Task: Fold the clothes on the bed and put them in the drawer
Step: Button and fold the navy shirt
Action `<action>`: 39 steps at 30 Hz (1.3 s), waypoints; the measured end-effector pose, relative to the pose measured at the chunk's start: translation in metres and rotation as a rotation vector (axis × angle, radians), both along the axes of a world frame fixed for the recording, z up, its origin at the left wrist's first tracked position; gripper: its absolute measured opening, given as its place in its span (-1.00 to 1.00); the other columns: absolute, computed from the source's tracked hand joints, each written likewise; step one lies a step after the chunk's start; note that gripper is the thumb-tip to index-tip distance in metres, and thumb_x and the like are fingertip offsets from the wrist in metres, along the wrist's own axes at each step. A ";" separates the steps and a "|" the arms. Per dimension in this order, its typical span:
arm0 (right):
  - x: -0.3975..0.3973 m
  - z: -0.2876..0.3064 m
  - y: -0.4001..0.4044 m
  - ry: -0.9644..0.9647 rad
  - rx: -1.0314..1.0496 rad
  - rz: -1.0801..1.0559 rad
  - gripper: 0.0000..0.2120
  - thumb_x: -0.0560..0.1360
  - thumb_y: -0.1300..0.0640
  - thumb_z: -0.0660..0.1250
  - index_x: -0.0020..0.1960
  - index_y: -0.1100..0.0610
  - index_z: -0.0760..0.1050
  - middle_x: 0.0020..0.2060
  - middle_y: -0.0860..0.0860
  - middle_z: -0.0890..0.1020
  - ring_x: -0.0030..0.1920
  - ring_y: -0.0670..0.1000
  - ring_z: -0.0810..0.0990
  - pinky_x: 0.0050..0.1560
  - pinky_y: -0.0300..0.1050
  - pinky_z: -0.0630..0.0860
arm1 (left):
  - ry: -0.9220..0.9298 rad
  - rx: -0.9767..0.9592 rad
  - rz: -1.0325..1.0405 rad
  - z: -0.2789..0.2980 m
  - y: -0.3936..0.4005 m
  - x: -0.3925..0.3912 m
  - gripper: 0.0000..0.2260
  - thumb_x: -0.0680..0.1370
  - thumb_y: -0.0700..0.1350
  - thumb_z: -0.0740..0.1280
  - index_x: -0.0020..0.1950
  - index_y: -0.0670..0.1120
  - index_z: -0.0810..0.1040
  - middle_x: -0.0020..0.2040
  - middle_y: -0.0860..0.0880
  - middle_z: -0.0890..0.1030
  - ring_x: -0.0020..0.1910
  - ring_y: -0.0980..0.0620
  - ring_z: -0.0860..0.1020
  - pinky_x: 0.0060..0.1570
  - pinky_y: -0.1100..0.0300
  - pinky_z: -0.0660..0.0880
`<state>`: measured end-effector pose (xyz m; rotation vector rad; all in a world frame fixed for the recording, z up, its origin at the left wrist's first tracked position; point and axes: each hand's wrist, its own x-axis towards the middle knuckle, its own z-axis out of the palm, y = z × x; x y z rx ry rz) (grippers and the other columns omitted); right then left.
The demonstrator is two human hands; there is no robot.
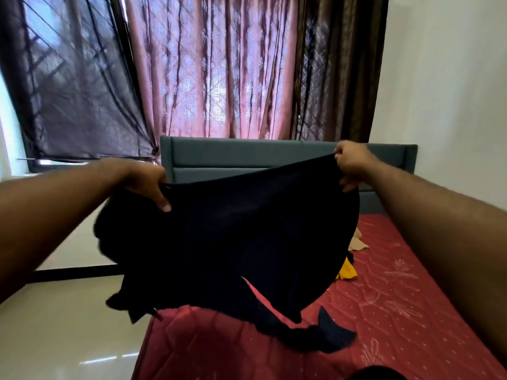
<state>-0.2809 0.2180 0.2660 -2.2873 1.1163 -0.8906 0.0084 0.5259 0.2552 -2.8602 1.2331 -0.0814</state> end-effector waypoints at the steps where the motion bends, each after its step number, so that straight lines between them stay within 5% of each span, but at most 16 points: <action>1: 0.000 -0.002 0.000 0.050 0.066 0.048 -0.83 0.60 0.29 0.08 0.08 0.17 0.43 -0.11 0.30 0.53 -0.35 0.23 0.62 -0.42 0.19 0.61 | -0.148 -0.007 0.046 0.004 0.001 0.000 -0.62 0.45 0.10 0.48 0.10 -0.15 0.60 0.05 -0.07 0.63 -0.01 -0.06 0.58 0.03 0.18 0.47; 3: 0.009 -0.005 0.002 -0.035 0.146 0.106 -0.81 0.60 0.34 0.06 0.09 0.20 0.40 -0.17 0.26 0.51 -0.41 0.23 0.63 -0.44 0.16 0.61 | -0.283 -0.283 0.176 0.003 -0.001 0.004 -0.66 0.56 0.00 0.31 0.25 -0.16 0.55 0.22 -0.24 0.57 0.15 -0.20 0.55 0.15 0.06 0.47; 5: 0.022 -0.009 0.001 -0.195 0.141 0.123 -0.79 0.58 0.37 0.02 0.09 0.19 0.36 -0.11 0.26 0.50 -0.33 0.29 0.67 -0.36 0.22 0.63 | -0.021 -0.531 0.237 -0.017 -0.009 0.010 -0.67 0.62 -0.08 0.20 0.27 -0.27 0.53 0.22 -0.33 0.55 0.17 -0.27 0.55 0.14 -0.02 0.48; 8: 0.029 -0.020 -0.006 -0.087 0.067 0.077 -0.83 0.51 0.41 0.13 -0.03 0.21 0.43 -0.03 0.28 0.54 -0.19 0.28 0.66 -0.25 0.22 0.64 | 0.604 -0.124 0.281 -0.062 -0.009 0.015 -0.63 0.58 0.09 0.29 -0.02 -0.23 0.61 -0.09 -0.22 0.68 -0.22 -0.12 0.63 -0.13 0.08 0.56; 10: 0.021 -0.034 -0.010 0.311 0.295 0.158 -0.83 0.51 0.41 0.14 0.03 0.26 0.43 -0.12 0.32 0.59 -0.22 0.27 0.66 -0.23 0.17 0.64 | 0.659 0.287 0.296 -0.104 -0.007 0.063 -0.64 0.51 0.12 0.37 0.03 -0.17 0.63 0.14 -0.16 0.65 -0.11 -0.03 0.60 0.10 0.10 0.52; 12: 0.014 -0.052 -0.009 0.682 0.656 0.264 -0.80 0.58 0.37 0.07 0.17 0.30 0.36 -0.10 0.37 0.58 -0.23 0.28 0.68 -0.31 0.05 0.64 | 0.773 0.319 0.284 -0.146 -0.004 0.127 -0.63 0.53 0.11 0.35 0.16 -0.16 0.54 0.38 -0.11 0.48 0.05 0.00 0.51 0.19 0.15 0.42; 14: 0.020 -0.069 -0.019 0.788 0.745 0.239 -0.70 0.60 0.35 0.05 0.32 0.37 0.28 0.04 0.41 0.53 -0.22 0.30 0.68 -0.32 0.06 0.64 | 0.866 0.093 0.332 -0.166 -0.005 0.128 -0.65 0.55 0.09 0.30 0.11 -0.19 0.55 0.36 -0.21 0.50 -0.02 -0.06 0.57 0.08 0.14 0.48; 16: 0.036 -0.088 -0.038 0.733 0.635 0.145 -0.66 0.61 0.33 0.07 0.37 0.37 0.25 0.13 0.39 0.48 -0.19 0.31 0.68 -0.21 0.15 0.65 | 0.962 -0.199 0.436 -0.166 -0.006 0.068 -0.64 0.56 0.07 0.32 0.06 -0.24 0.62 0.09 -0.27 0.65 -0.14 -0.17 0.64 -0.07 0.06 0.56; 18: 0.049 -0.106 -0.053 0.612 0.499 0.079 -0.74 0.61 0.32 0.09 0.28 0.34 0.33 0.16 0.35 0.47 -0.07 0.32 0.67 -0.04 0.22 0.62 | 1.218 -0.393 0.432 -0.178 -0.013 0.030 -0.62 0.53 0.06 0.33 -0.04 -0.27 0.66 -0.11 -0.27 0.68 -0.30 -0.19 0.65 -0.27 0.08 0.58; 20: 0.059 -0.114 -0.068 0.523 0.307 0.047 -0.86 0.58 0.33 0.14 0.06 0.33 0.45 0.03 0.33 0.54 -0.03 0.32 0.65 -0.05 0.15 0.63 | 1.342 -0.466 0.419 -0.179 -0.030 0.012 -0.62 0.55 0.07 0.28 -0.03 -0.25 0.67 -0.19 -0.25 0.68 -0.38 -0.18 0.65 -0.38 0.07 0.60; 22: 0.064 -0.098 -0.081 0.409 0.038 -0.005 -0.87 0.55 0.30 0.17 -0.10 0.27 0.48 -0.07 0.29 0.56 0.04 0.28 0.62 -0.11 0.01 0.55 | 1.363 -0.755 0.339 -0.155 -0.064 0.012 -0.69 0.61 0.02 0.22 0.06 -0.17 0.63 -0.19 -0.21 0.69 -0.38 -0.14 0.65 -0.37 0.03 0.62; 24: 0.068 -0.061 -0.091 0.169 -0.151 -0.074 -0.86 0.58 0.23 0.16 0.04 0.24 0.46 0.05 0.29 0.56 0.11 0.28 0.56 0.02 0.01 0.47 | 1.106 -1.107 0.170 -0.109 -0.109 0.029 -0.78 0.60 -0.01 0.28 0.09 -0.12 0.61 -0.11 -0.16 0.69 -0.32 -0.06 0.64 -0.32 0.06 0.61; 26: 0.065 -0.020 -0.093 -0.076 -0.255 -0.136 -0.84 0.60 0.20 0.11 0.11 0.22 0.41 0.07 0.30 0.55 0.08 0.30 0.53 0.01 0.01 0.42 | 0.612 -1.203 0.005 -0.046 -0.141 0.037 -0.70 0.53 -0.02 0.40 0.16 -0.19 0.56 0.05 -0.24 0.65 -0.13 -0.12 0.64 -0.15 0.02 0.58; 30: 0.035 0.067 -0.096 -0.390 -0.394 -0.223 -0.80 0.64 0.18 0.05 0.16 0.23 0.38 0.05 0.30 0.55 0.04 0.30 0.53 -0.06 0.00 0.36 | -0.181 -0.731 -0.047 0.079 -0.160 0.041 -0.70 0.55 -0.16 0.31 0.22 -0.29 0.46 0.17 -0.36 0.55 0.13 -0.35 0.55 0.08 -0.09 0.48; 34: 0.003 0.083 -0.097 -0.328 -0.559 -0.175 -0.83 0.64 0.19 0.07 0.10 0.24 0.39 -0.04 0.30 0.57 -0.14 0.24 0.49 -0.15 -0.03 0.36 | -0.410 -0.417 -0.007 0.122 -0.138 0.052 -0.75 0.50 -0.22 0.24 0.17 -0.17 0.49 0.16 -0.26 0.56 0.10 -0.27 0.57 0.02 -0.04 0.52; 39: -0.031 0.014 -0.087 -0.122 -0.549 -0.127 -0.91 0.62 0.18 0.14 0.01 0.19 0.39 -0.07 0.32 0.58 -0.08 0.30 0.55 -0.14 0.07 0.43 | -0.675 -0.335 0.031 0.091 -0.106 0.024 -0.78 0.55 -0.14 0.22 0.16 -0.04 0.54 0.16 -0.14 0.57 0.09 -0.20 0.59 -0.05 0.05 0.46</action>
